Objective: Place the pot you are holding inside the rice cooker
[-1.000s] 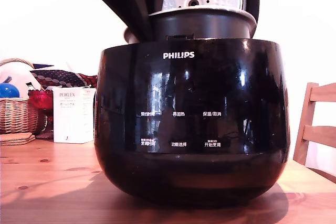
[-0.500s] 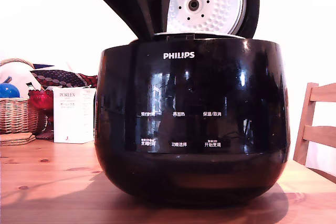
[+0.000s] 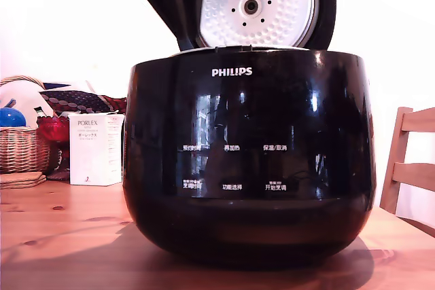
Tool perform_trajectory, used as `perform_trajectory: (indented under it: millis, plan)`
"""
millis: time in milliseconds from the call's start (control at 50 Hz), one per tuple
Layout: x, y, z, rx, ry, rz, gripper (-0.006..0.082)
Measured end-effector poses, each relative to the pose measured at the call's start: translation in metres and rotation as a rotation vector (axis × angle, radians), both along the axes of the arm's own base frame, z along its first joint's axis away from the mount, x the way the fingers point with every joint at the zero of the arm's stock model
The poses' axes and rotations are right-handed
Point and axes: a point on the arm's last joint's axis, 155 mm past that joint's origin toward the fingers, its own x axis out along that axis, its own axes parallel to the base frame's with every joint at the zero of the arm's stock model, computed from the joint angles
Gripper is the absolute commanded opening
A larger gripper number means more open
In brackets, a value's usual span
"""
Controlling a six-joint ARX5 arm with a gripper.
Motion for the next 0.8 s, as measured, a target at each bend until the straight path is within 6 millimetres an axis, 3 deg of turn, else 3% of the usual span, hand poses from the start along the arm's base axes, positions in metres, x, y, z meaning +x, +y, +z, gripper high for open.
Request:
perform_trajectory:
  millis: [100, 320, 440, 520, 580, 600, 800]
  plan:
    - [0.001, 0.001, 0.0, -0.005, 0.009, 0.065, 0.0139]
    - [0.006, 0.006, 0.0, -0.006, 0.009, 0.227, -0.0017]
    - [0.014, 0.012, 0.0, -0.005, 0.003, 0.305, -0.002]
    - [0.019, 0.017, 0.0, -0.03, 0.029, 0.465, -0.002]
    - [0.023, 0.021, 0.0, -0.03, 0.029, 0.482, -0.002]
    - [0.026, 0.023, 0.0, -0.049, 0.047, 0.579, -0.002]
    - [0.055, 0.055, 0.0, -0.092, 0.078, 0.874, -0.002]
